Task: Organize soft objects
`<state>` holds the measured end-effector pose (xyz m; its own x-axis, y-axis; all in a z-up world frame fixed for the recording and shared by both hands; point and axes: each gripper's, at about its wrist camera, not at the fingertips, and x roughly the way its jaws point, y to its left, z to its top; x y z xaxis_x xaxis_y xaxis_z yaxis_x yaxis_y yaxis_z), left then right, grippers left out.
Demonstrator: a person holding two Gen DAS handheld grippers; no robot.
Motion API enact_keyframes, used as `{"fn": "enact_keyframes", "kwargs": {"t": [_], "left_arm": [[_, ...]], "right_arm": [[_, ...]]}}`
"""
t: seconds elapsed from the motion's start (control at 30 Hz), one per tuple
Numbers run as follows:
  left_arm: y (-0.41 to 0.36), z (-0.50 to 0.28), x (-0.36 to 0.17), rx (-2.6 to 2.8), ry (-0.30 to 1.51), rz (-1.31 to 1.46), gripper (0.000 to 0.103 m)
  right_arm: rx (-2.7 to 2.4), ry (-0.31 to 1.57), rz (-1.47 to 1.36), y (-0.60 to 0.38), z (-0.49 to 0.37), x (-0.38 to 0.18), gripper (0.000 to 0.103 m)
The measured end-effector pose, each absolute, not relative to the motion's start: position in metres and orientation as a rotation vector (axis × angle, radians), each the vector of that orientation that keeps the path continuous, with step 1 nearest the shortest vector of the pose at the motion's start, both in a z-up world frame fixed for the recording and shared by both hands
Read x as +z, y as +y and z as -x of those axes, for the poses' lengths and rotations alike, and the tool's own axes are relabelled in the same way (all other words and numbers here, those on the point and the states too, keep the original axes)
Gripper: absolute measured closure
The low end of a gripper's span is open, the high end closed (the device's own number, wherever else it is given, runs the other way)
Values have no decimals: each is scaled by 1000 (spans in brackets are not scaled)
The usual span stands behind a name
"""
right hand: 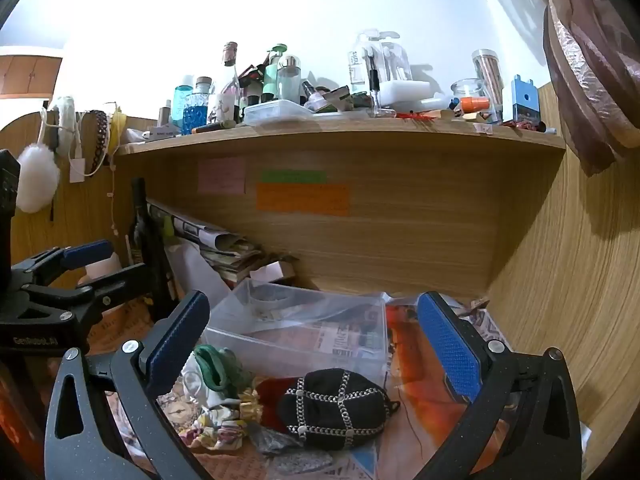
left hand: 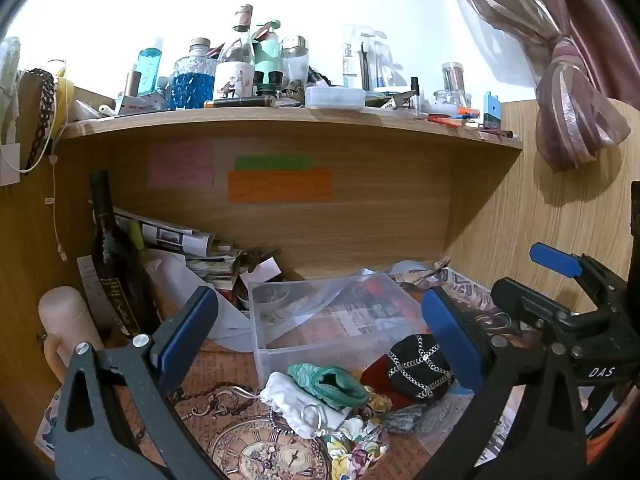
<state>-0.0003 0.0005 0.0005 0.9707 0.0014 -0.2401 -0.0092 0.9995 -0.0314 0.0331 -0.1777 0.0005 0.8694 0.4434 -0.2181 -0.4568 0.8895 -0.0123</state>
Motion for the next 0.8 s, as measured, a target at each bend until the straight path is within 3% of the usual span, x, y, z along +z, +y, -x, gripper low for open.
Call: {"fn": "enact_keyframes", "kwargs": {"t": [0.8], "left_arm": [[-2, -2, -2, -14, 219, 29, 0]], "right_arm": [[471, 222, 53, -179, -34, 0, 0]]}}
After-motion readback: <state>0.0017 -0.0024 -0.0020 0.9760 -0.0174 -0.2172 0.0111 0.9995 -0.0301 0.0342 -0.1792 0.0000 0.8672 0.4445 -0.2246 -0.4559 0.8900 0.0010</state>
